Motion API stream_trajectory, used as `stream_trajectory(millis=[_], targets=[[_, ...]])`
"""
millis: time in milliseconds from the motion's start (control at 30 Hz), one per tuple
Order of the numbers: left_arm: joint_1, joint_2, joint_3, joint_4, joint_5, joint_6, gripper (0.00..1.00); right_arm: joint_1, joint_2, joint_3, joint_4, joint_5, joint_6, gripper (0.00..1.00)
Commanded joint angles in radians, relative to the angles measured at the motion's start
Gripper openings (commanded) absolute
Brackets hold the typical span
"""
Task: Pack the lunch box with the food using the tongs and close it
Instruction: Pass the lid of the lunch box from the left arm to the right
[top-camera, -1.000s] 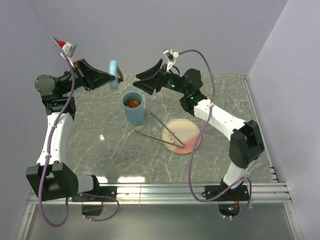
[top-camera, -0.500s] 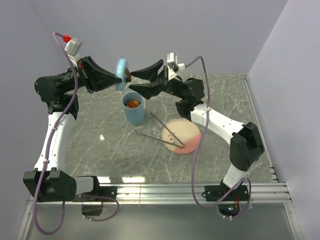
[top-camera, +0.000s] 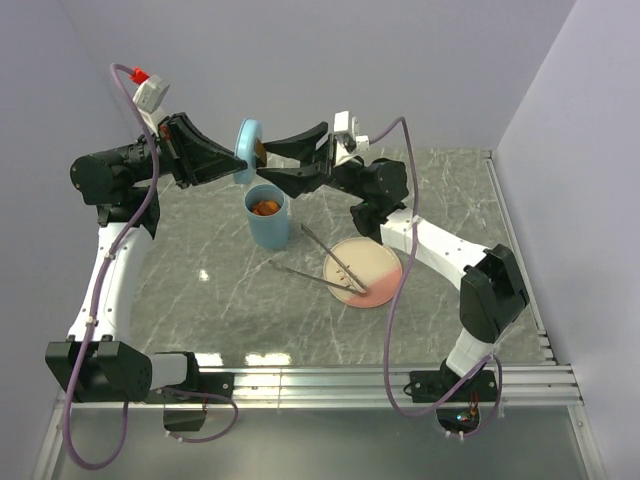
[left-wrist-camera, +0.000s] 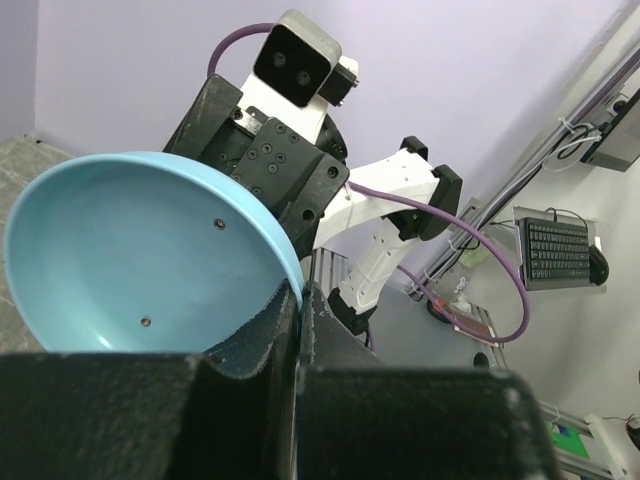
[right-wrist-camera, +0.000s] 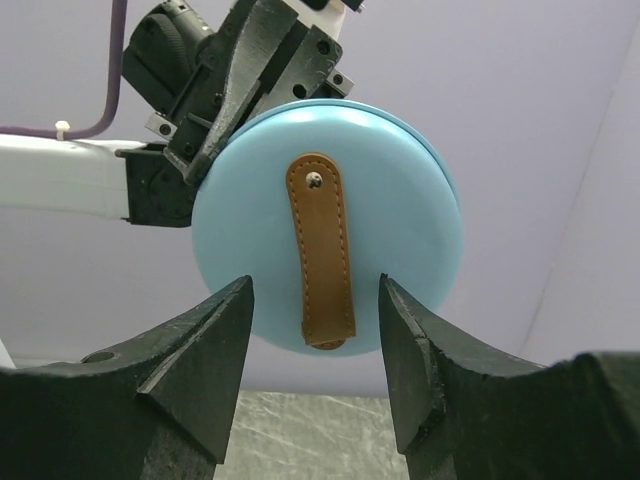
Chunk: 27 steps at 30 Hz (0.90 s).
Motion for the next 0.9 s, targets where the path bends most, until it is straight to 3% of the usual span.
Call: stream_trajectory(millis=[0, 400, 600, 633, 700, 867], targets=[[-0.007, -0.005, 0.043, 0.038, 0.005, -0.01, 0.0, 0.008, 0.004, 0.007, 0.046, 0.015, -0.02, 0.6], [-0.053, -0.002, 0.078, -0.014, 0.021, 0.045, 0.0, 0.021, 0.013, -0.002, 0.043, 0.055, -0.071, 0.41], [-0.054, -0.008, 0.061, -0.085, 0.009, 0.09, 0.0, 0.021, -0.022, 0.006, 0.001, 0.069, -0.077, 0.2], [-0.054, -0.011, 0.058, -0.108, 0.002, 0.126, 0.0, 0.021, -0.028, 0.003, -0.028, 0.065, -0.083, 0.11], [-0.053, -0.014, 0.062, -0.212, -0.023, 0.179, 0.09, 0.019, -0.047, -0.002, -0.069, 0.058, -0.089, 0.01], [0.021, -0.017, 0.11, -0.5, -0.11, 0.435, 0.41, -0.016, -0.085, 0.047, -0.337, 0.048, -0.091, 0.0]])
